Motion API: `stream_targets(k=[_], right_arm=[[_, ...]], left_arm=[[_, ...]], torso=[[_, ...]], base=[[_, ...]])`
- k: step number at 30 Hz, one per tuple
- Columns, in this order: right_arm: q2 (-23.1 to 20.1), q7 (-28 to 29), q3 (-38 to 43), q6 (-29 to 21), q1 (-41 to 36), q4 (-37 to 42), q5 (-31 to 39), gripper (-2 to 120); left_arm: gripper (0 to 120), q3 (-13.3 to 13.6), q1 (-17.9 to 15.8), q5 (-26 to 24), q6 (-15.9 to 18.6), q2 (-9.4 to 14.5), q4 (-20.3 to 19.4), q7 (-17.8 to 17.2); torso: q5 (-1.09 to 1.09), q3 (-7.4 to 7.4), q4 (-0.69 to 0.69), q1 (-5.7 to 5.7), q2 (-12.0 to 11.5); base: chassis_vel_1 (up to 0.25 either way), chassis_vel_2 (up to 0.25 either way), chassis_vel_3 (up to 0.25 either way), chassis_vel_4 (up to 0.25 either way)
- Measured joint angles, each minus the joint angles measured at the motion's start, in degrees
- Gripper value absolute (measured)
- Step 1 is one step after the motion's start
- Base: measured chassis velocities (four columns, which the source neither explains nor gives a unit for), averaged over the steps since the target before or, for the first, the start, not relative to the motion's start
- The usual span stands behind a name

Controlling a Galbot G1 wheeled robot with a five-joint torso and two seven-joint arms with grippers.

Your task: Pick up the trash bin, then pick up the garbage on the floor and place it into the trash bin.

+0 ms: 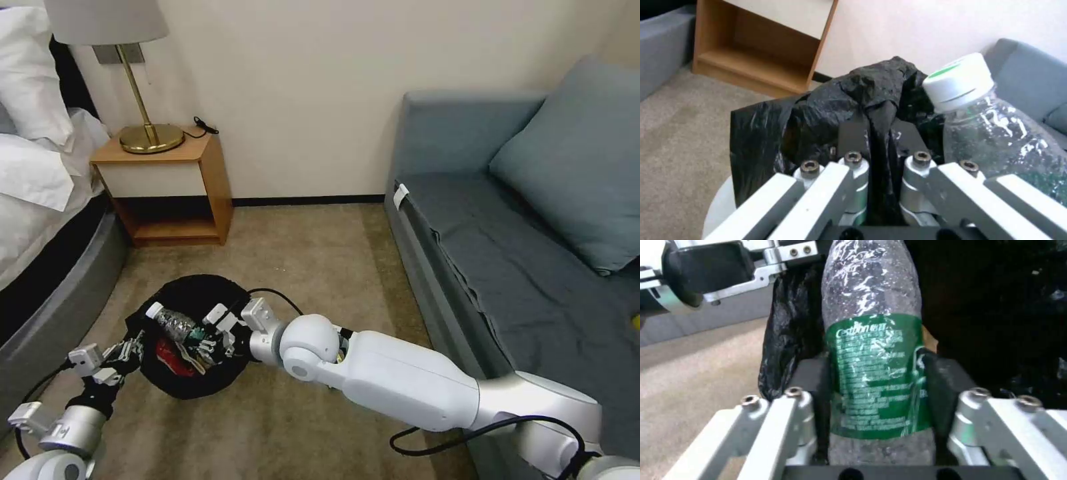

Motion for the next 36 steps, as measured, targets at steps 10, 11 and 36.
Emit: stream_targets(k=[10, 11, 36], right_arm=[[0.62, 0.08, -0.82, -0.07, -0.21, -0.4, -0.83, 79], [0.84, 0.08, -0.89, -0.08, -0.18, -0.59, -0.83, 84], [-14.81, -3.41, 16.18, 3.76, -13.46, -7.53, -18.84, 100]], left_arm=[[4, -0.88, 0.03, -1.07, -0.04, 0.39, 0.22, 0.06], [4, -0.91, 0.03, -1.3, -0.04, 0.39, 0.29, 0.06], [4, -4.23, -1.47, 2.06, -0.45, 2.7, 2.11, -0.49]], torso=[[0.0, 0.0, 0.0, 0.0, 0.0], [-0.01, 0.0, 0.0, 0.0, 0.0], [0.02, 0.0, -0.01, 0.0, 0.0]], base=[[0.0, 0.0, 0.0, 0.0], [0.0, 0.0, 0.0, 0.0], [0.0, 0.0, 0.0, 0.0]])
